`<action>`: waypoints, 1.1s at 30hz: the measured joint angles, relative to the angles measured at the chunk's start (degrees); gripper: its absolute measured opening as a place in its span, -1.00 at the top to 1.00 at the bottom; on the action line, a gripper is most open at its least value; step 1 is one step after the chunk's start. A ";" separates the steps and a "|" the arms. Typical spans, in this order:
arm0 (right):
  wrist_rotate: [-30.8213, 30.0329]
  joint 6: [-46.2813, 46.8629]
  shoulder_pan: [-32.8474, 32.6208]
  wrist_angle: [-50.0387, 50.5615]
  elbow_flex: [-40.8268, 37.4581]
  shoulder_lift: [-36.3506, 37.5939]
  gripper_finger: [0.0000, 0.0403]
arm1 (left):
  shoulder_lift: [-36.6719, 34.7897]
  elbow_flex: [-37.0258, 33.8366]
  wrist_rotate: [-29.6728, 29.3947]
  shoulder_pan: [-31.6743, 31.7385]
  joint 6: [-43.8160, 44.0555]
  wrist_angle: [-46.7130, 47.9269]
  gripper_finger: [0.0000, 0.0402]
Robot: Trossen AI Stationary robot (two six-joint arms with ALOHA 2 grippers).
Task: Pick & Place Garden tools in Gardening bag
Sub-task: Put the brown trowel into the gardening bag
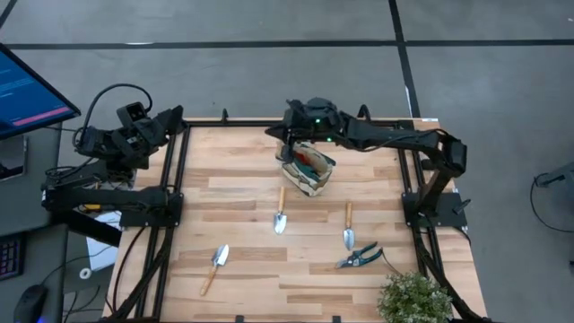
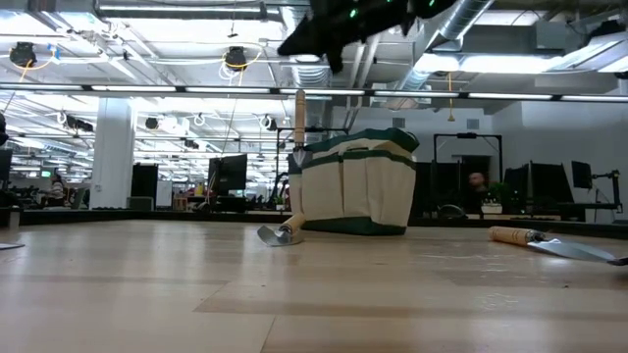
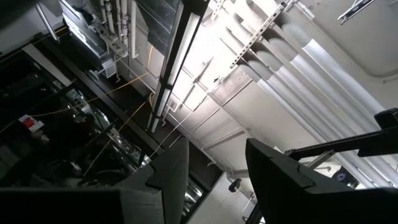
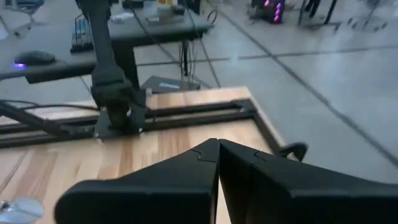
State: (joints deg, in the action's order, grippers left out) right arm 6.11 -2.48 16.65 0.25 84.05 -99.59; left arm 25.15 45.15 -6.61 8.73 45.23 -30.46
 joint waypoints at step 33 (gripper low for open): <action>-5.06 1.65 -0.19 -2.20 -6.88 1.35 1.00 | 1.86 -0.04 -0.67 0.00 -0.30 -0.02 0.21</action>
State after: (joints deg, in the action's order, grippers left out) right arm 1.05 -0.83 16.47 -1.95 77.17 -98.24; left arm 27.01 45.10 -7.28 8.73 44.94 -30.48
